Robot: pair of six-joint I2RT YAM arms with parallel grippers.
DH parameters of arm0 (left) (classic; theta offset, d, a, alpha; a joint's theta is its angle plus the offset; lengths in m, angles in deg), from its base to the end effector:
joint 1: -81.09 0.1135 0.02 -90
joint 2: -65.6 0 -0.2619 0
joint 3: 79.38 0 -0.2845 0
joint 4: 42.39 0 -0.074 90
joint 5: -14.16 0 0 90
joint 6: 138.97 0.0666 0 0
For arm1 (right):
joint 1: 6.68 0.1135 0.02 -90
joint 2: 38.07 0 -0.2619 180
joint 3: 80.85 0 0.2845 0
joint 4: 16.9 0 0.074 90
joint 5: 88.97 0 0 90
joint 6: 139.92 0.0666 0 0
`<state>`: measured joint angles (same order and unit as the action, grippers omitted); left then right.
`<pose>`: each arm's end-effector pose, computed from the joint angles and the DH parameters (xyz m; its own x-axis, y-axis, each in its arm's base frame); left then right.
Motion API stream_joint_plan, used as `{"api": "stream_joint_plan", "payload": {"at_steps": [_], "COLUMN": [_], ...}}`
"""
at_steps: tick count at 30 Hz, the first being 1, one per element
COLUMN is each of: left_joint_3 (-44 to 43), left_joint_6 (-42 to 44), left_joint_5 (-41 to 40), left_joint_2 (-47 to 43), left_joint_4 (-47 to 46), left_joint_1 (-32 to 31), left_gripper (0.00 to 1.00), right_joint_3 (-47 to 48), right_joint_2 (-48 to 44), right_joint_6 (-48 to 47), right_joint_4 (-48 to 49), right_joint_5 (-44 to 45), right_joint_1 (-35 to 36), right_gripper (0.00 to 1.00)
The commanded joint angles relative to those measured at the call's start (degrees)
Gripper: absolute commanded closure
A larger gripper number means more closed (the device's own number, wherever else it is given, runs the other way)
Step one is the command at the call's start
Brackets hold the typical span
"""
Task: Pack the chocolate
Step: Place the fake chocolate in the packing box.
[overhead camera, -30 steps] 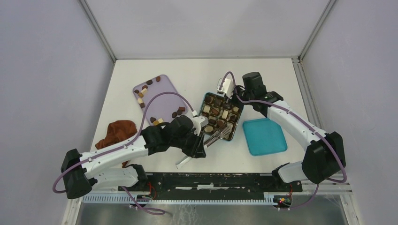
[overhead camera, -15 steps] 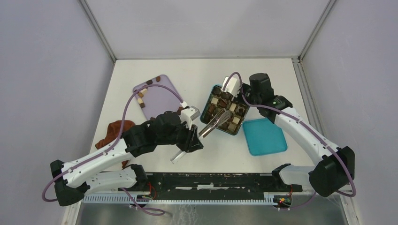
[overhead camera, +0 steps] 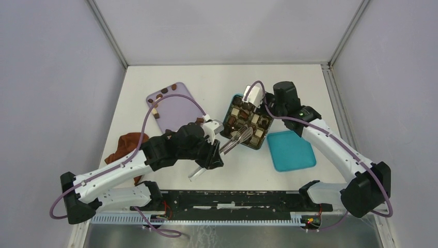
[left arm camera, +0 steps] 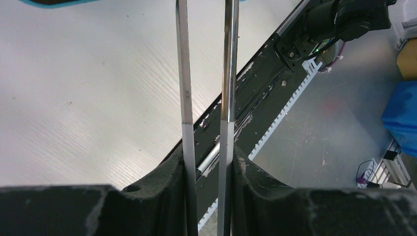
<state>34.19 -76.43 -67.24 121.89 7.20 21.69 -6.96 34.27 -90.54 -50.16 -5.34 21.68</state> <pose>0.1252 -0.2312 0.2926 -0.7066 0.2990 -0.6414 0.6582 0.6106 -0.4404 0.2994 0.1700 0.2971 0.0103 -0.7297 -0.6837 -0.7225 0.4672 -0.5096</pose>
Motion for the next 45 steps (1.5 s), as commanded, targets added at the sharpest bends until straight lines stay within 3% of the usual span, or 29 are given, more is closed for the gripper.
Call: {"api": "stream_joint_plan", "payload": {"at_steps": [1,12,28,33,45], "left_joint_3": [-1.5,0.6,3.5,3.1,2.7], "left_joint_6": [2.2,2.1,0.4,0.5,0.8], "left_joint_5": [0.9,2.3,4.6,5.3,5.5], "left_joint_2": [1.6,1.5,5.0,8.6,11.0], "left_joint_4": [-2.2,0.4,0.1,0.3,0.8], "left_joint_1": [-0.4,-0.5,-2.0,-3.8,-4.2], "left_gripper": [0.98,0.98,0.98,0.98,0.96], "right_joint_3": [1.3,2.6,4.6,5.5,6.4], "right_joint_2": [1.9,13.2,25.2,27.7,29.3], "right_joint_6": [3.4,7.3,7.3,6.4,5.4], "right_joint_4": [4.4,1.6,-1.4,-2.7,-3.9], "right_joint_5": [-10.5,-25.1,-29.8,-29.9,-29.9], "right_joint_1": [-0.5,-1.6,-3.5,-3.6,-3.6], "right_gripper": [1.00,1.00,0.98,0.87,0.74]}}
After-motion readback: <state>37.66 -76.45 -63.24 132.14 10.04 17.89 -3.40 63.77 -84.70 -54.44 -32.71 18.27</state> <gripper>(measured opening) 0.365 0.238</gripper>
